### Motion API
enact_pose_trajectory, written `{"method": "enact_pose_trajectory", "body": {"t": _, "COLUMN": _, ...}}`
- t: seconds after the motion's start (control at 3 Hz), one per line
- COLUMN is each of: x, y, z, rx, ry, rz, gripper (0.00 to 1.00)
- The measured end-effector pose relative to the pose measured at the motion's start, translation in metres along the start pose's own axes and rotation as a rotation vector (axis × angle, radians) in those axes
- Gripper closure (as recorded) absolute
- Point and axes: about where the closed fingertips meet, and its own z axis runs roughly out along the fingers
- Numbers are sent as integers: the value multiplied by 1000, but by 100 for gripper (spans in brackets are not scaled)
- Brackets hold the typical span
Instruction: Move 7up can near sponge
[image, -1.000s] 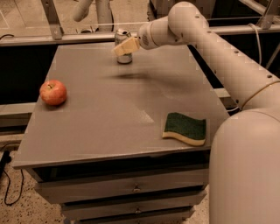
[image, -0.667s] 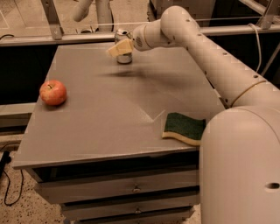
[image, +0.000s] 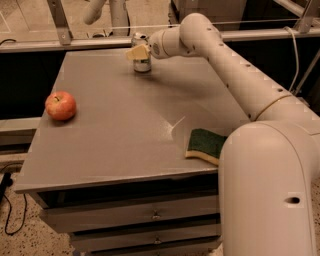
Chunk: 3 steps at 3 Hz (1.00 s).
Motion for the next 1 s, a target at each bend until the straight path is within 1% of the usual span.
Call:
{"method": "enact_pose_trajectory", "body": {"t": 0.33, "x": -9, "y": -9, "z": -11, "rx": 3, "ry": -47, "rz": -1, "gripper": 68}}
{"method": "enact_pose_trajectory", "body": {"t": 0.67, "x": -18, "y": -12, "z": -35, "rx": -2, "ry": -65, "rz": -21, "gripper": 92}}
{"method": "enact_pose_trajectory", "body": {"t": 1.0, "x": -23, "y": -7, "z": -83, "rx": -24, "ry": -33, "rz": -80, "gripper": 100}}
